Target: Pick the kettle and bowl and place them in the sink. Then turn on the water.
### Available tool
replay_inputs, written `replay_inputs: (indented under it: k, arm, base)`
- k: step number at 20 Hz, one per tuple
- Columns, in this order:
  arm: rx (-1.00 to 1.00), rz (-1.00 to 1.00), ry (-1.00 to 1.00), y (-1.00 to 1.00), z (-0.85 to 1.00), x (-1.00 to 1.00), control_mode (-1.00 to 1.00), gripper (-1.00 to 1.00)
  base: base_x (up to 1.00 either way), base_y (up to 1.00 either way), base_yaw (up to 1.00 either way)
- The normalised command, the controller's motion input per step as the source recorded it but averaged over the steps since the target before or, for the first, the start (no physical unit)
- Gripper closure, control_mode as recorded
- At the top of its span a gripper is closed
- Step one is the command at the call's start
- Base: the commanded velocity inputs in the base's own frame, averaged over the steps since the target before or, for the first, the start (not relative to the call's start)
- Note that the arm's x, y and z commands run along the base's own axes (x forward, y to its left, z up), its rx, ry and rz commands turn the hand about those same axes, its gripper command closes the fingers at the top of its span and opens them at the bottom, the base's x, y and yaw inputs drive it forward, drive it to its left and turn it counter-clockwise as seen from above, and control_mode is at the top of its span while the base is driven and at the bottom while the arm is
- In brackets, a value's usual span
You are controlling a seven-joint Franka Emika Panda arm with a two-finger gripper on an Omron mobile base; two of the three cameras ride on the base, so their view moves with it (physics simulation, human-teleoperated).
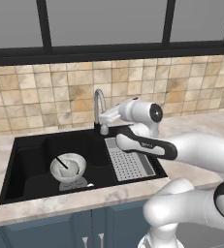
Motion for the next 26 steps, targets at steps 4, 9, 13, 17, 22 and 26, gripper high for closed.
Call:
replay_inputs:
  k: [4,9,13,17,22,26]
  arm:
    - [0.00,0.00,-0.11,-0.19,-0.24,0.00,-1.00,-1.00]
    - [0.00,0.00,-0.13,-0.21,-0.24,0.00,-1.00,-1.00]
    - [0.00,0.00,-0.04,-0.31,-0.06,0.00,-1.00,-1.00]
    - [0.00,0.00,-0.01,-0.31,-0.12,0.00,-1.00,-1.00]
    - [0.00,0.00,-0.01,-0.27,-0.20,0.02,-1.00,-1.00]
    - [0.00,0.00,-0.02,-0.22,-0.29,0.06,-1.00,-1.00]
  base:
    - [0.00,0.00,0.00]
    - [0.00,0.00,0.00]
    - [0.00,0.00,0.00]
    - [0.00,0.00,0.00]
    - [0.00,0.00,0.00]
    - [0.00,0.00,0.00]
